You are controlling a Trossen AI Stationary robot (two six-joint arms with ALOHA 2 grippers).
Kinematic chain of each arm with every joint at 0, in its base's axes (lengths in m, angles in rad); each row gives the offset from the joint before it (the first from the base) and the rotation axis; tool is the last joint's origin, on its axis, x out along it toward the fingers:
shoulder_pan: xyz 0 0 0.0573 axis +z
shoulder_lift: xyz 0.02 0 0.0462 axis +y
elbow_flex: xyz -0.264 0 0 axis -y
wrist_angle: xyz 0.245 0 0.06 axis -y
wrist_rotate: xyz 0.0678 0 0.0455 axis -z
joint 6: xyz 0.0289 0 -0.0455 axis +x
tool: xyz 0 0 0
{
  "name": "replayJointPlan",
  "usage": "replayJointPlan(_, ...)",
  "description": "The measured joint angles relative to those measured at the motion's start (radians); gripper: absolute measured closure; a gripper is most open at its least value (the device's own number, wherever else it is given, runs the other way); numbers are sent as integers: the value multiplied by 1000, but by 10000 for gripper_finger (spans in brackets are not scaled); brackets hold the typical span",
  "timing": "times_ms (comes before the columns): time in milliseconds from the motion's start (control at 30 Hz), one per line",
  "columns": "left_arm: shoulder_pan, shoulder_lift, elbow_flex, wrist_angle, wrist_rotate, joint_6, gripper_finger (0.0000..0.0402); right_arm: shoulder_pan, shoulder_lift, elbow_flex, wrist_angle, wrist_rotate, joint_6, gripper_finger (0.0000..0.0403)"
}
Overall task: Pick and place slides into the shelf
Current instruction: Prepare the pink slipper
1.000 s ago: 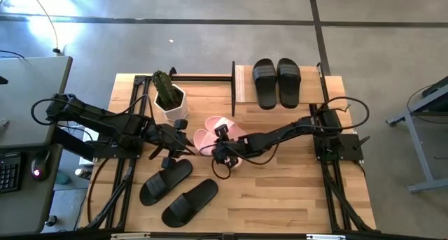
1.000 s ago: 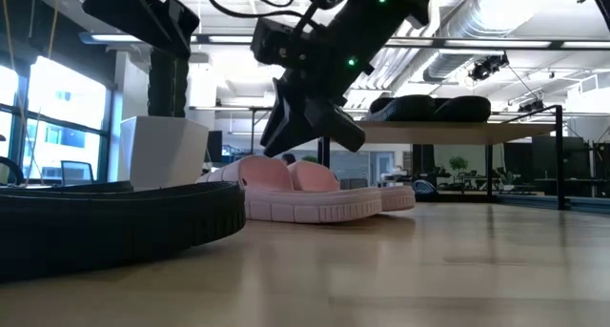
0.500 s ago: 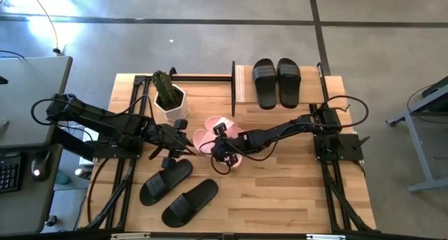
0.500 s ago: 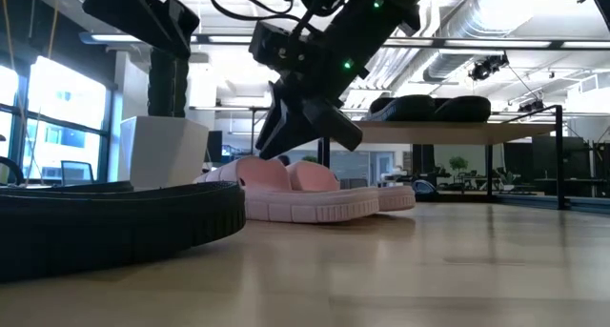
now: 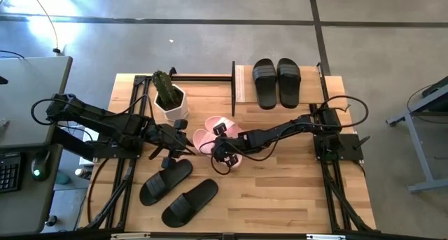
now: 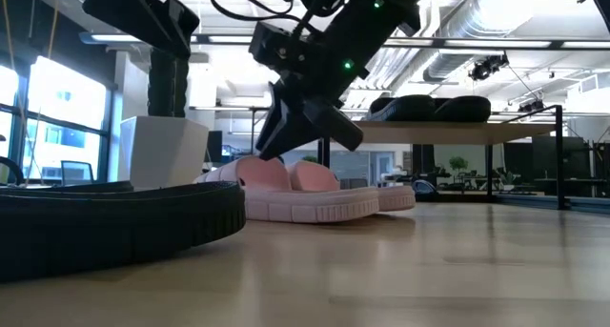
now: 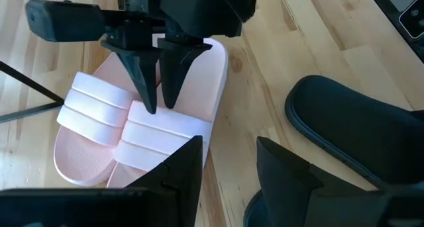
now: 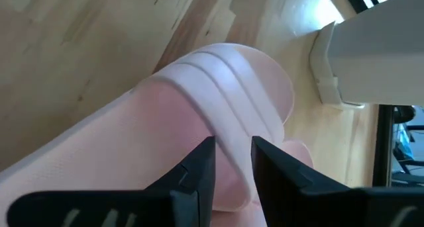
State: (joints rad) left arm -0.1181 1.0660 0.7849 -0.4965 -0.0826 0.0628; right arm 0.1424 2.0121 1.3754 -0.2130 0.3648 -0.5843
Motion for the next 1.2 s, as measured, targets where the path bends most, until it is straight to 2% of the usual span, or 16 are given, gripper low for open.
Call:
replayJointPlan(533, 0, 0, 0, 1, 0, -1, 273, -12, 36, 0, 33, -26, 0, 319)
replayJointPlan(633, 0, 0, 0, 1, 0, -2, 273, -9, 45, 0, 48, -23, 11, 334)
replayJointPlan(833, 0, 0, 0, 1, -4, -8, 273, -1, 42, 7, 78, 36, 57, 391)
replayJointPlan(1000, 0, 0, 0, 0, -6, -8, 273, 2, 41, 35, 71, 53, 123, 399)
replayJointPlan(1200, 0, 0, 0, -1, -8, -9, 273, 42, 40, 110, -129, 72, 188, 402)
